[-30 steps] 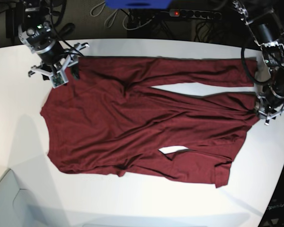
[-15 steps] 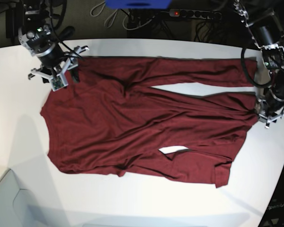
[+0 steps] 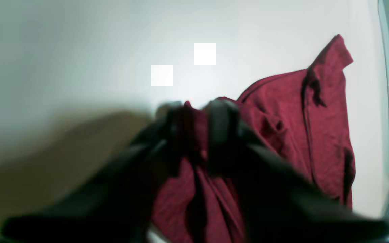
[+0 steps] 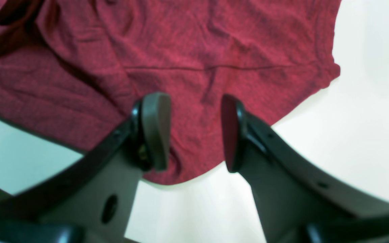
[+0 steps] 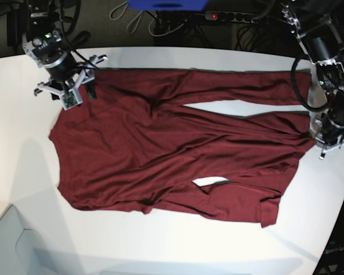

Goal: Layout the t-shirt on the table in an organized manner, then fold the t-shirt properly
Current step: 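Move the left gripper down along the shirt side and grasp the hem, then hold the shirt with both grippers, tugging the hem with the left gripper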

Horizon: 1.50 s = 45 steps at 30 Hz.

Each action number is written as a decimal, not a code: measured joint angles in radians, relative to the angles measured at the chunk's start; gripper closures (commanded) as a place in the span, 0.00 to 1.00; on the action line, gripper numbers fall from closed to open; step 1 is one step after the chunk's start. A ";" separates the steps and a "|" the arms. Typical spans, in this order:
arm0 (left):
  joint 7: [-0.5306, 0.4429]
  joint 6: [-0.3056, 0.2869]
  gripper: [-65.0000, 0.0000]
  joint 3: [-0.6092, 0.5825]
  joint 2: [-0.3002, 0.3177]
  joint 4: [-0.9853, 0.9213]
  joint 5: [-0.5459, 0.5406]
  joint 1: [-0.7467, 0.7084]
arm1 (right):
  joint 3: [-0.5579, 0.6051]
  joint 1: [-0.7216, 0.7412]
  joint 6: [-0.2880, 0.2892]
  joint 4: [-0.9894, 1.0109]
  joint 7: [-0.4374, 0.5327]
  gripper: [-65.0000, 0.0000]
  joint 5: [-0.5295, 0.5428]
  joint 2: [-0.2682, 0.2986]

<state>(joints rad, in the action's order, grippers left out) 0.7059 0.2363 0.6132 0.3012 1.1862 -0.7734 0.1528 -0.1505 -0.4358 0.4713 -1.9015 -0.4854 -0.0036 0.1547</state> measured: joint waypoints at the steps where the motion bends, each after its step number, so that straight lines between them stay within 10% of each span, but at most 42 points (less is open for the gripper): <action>1: 0.000 0.000 1.00 0.000 0.000 0.000 0.000 0.000 | 0.000 0.000 0.000 0.000 0.000 0.63 0.000 0.000; 20: 0.000 0.000 0.98 0.005 0.005 0.109 -0.027 -0.053 | 0.001 0.000 0.000 0.000 0.000 0.64 0.000 0.000; 28: 0.000 0.000 0.55 0.000 0.006 0.095 -0.027 -0.053 | 0.003 0.000 0.000 0.000 0.000 0.64 0.000 -0.009; 41: 0.000 0.004 0.56 0.000 -0.011 -0.016 0.067 0.021 | 0.003 -0.003 0.000 0.000 0.000 0.64 0.000 -0.009; 45: 0.000 0.003 0.71 0.000 -0.016 -0.021 0.073 0.014 | 0.003 -0.002 0.000 0.000 0.000 0.64 0.000 -0.009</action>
<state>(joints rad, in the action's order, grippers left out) 0.7063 0.2398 0.6132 0.2852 1.1656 -0.7006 0.1669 -0.1478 -0.4381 0.4713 -1.9015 -0.4858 -0.0036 0.1459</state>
